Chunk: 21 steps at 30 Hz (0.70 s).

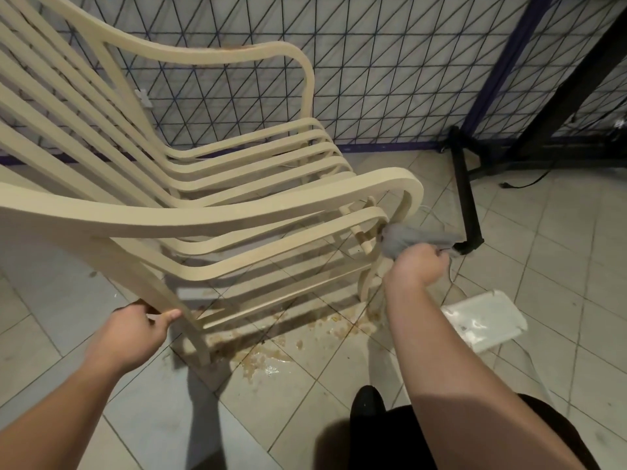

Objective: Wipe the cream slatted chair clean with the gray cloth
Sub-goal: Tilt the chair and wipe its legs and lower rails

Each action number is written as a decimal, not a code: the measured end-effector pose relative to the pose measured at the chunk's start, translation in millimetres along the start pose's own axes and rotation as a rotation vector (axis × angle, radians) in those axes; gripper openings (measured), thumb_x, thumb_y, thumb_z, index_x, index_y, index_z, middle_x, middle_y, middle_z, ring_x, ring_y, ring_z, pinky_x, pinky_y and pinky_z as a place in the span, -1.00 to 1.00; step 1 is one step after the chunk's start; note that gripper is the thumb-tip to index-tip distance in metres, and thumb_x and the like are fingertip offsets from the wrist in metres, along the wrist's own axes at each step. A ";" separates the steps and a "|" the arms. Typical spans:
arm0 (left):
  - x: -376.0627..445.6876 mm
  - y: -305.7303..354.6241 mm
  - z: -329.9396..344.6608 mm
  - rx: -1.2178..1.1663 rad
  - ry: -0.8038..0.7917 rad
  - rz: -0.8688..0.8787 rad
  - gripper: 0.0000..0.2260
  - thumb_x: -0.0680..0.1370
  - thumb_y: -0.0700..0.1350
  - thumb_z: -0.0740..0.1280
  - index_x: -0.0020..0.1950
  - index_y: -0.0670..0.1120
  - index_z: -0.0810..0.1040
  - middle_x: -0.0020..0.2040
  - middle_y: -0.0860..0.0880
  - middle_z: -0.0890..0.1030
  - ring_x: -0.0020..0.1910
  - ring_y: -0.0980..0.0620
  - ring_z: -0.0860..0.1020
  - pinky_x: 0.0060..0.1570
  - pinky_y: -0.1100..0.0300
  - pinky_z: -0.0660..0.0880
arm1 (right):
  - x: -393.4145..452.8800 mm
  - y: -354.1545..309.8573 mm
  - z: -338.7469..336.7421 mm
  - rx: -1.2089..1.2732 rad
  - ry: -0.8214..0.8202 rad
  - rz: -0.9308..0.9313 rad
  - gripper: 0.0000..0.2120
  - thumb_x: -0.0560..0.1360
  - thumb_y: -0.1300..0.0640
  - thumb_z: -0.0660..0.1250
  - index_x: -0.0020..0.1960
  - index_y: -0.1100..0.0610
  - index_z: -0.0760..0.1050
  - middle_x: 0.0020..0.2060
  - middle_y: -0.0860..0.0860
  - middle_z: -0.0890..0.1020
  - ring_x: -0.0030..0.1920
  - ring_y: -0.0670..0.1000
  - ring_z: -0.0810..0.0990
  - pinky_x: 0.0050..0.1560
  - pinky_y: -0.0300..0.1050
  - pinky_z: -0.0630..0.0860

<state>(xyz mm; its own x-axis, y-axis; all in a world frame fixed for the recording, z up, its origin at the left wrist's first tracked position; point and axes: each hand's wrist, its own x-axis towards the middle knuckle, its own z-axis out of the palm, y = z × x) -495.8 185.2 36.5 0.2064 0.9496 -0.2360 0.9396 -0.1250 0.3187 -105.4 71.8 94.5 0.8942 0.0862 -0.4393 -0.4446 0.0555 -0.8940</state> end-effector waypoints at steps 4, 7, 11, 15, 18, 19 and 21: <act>1.1 -3.4 0.7 0.010 -0.005 -0.006 -0.63 0.58 0.25 0.25 0.04 -0.02 0.62 -0.26 0.02 0.66 -0.19 -0.06 0.57 -0.13 0.01 0.57 | 9.7 23.3 -24.2 -0.493 -0.032 -0.730 -0.75 0.65 0.26 0.10 0.23 0.19 0.49 0.06 -0.01 0.55 0.08 -0.01 0.51 0.20 -0.16 0.48; -0.3 -2.1 2.3 -0.032 -0.003 -0.011 -0.69 0.58 0.23 0.27 0.00 0.03 0.62 -0.24 0.00 0.68 -0.19 -0.08 0.56 -0.11 0.01 0.56 | 44.8 28.4 -26.6 -0.918 -0.247 -1.147 -0.61 0.61 0.30 0.20 0.40 0.07 0.46 0.29 -0.08 0.53 0.23 -0.03 0.40 0.28 -0.12 0.41; -1.7 -0.1 3.6 -0.058 0.018 0.005 -0.77 0.59 0.19 0.30 -0.04 0.06 0.60 -0.31 -0.03 0.66 -0.23 -0.11 0.54 -0.15 0.02 0.54 | 87.8 27.4 -14.6 -1.295 -0.391 -1.319 -0.58 0.53 0.38 0.24 0.37 0.19 0.49 0.22 0.13 0.61 0.09 0.26 0.47 0.07 0.17 0.52; 1.1 -1.4 5.2 -0.056 0.016 0.011 -0.75 0.58 0.21 0.29 -0.03 0.07 0.61 -0.35 0.00 0.65 -0.27 -0.04 0.56 -0.18 0.02 0.56 | 101.8 55.0 -17.1 -1.479 -0.425 -1.344 -0.57 0.43 0.49 0.24 0.25 0.25 0.58 0.05 0.19 0.68 -0.03 0.28 0.45 -0.11 0.18 0.50; 1.4 -0.6 4.8 -0.067 0.019 0.024 -0.78 0.59 0.19 0.30 0.00 0.09 0.62 -0.34 0.00 0.65 -0.28 -0.02 0.56 -0.18 0.03 0.57 | 99.3 88.0 -13.0 -1.562 -0.500 -1.095 -0.54 0.46 0.47 0.18 0.27 0.19 0.56 0.11 0.18 0.65 0.09 0.26 0.41 0.06 0.15 0.47; 1.7 -0.8 4.8 -0.077 0.017 0.026 -0.80 0.59 0.17 0.31 0.02 0.09 0.62 -0.35 0.01 0.64 -0.28 -0.02 0.56 -0.17 0.03 0.57 | 97.1 99.7 -9.5 -1.584 -0.507 -1.024 -0.57 0.47 0.44 0.18 0.26 0.19 0.56 0.10 0.19 0.65 0.11 0.26 0.40 0.09 0.12 0.45; 1.3 -0.8 4.8 -0.089 0.012 0.024 -0.82 0.59 0.16 0.31 0.03 0.10 0.61 -0.41 0.04 0.61 -0.30 0.00 0.56 -0.22 0.05 0.55 | 86.1 119.3 -1.8 -1.595 -0.484 -0.922 -0.60 0.49 0.38 0.20 0.29 0.20 0.53 0.12 0.21 0.63 0.16 0.28 0.39 0.17 0.08 0.40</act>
<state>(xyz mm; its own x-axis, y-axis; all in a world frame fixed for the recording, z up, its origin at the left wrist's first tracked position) -494.9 185.2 31.5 0.2245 0.9501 -0.2164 0.9065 -0.1221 0.4041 -81.3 84.1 -50.1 0.5764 0.8162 -0.0402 0.8020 -0.5744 -0.1637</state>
